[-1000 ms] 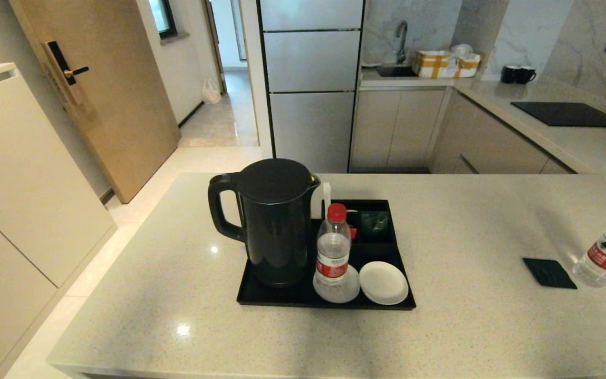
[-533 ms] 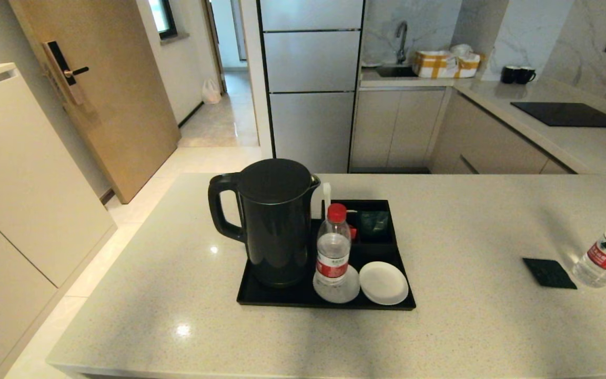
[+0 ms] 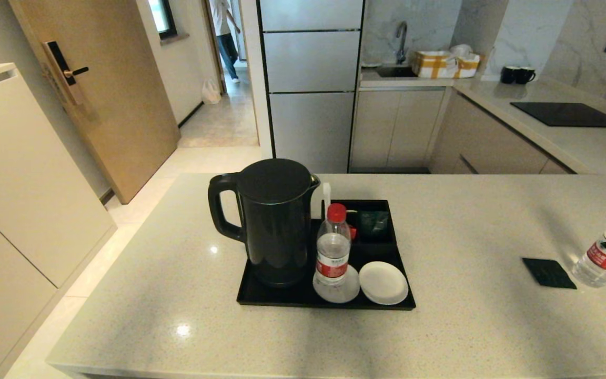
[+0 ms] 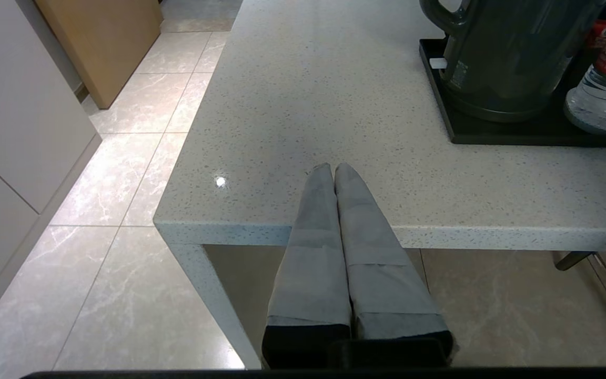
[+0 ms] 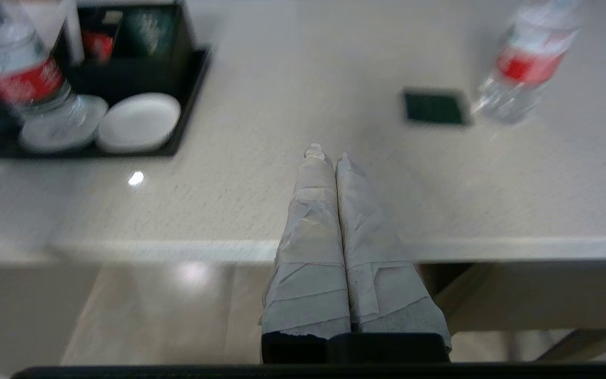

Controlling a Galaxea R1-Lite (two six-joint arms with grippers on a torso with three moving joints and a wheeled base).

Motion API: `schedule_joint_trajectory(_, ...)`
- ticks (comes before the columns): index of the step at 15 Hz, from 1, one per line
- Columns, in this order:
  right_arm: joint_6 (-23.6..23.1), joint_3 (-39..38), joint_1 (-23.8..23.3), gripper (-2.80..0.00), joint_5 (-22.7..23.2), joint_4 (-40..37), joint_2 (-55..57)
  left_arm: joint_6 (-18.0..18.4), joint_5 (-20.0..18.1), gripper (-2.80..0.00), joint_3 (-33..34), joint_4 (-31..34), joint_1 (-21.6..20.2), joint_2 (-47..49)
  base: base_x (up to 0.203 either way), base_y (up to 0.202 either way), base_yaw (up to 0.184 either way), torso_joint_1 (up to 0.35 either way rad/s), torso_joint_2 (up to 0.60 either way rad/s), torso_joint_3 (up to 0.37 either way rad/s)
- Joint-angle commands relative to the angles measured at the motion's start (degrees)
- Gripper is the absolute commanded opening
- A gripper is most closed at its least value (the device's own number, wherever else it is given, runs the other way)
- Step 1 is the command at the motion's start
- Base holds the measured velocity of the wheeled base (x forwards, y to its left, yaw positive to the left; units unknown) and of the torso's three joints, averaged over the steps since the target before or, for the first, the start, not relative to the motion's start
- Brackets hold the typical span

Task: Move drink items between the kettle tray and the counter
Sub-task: Return the tea bag to its original position

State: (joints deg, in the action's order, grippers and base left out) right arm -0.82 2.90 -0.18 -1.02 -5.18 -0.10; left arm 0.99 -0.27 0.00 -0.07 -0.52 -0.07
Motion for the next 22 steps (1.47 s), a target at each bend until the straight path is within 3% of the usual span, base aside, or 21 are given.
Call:
schedule_joint_trajectory(1,0.1,-0.9,0.0,-2.8,0.8,0.1,0.0,0.0,0.0,-2.8,0.1,0.0,0.0,0.1,0.0,0.0,0.0,0.0,0.0,0.0)
schedule_joint_trajectory(22,0.7,-1.1,0.0,-2.8,0.6,0.7,0.0,0.0,0.0,-2.8,0.1,0.0,-0.1,0.1,0.0,0.0,0.0,0.0,0.0,0.0)
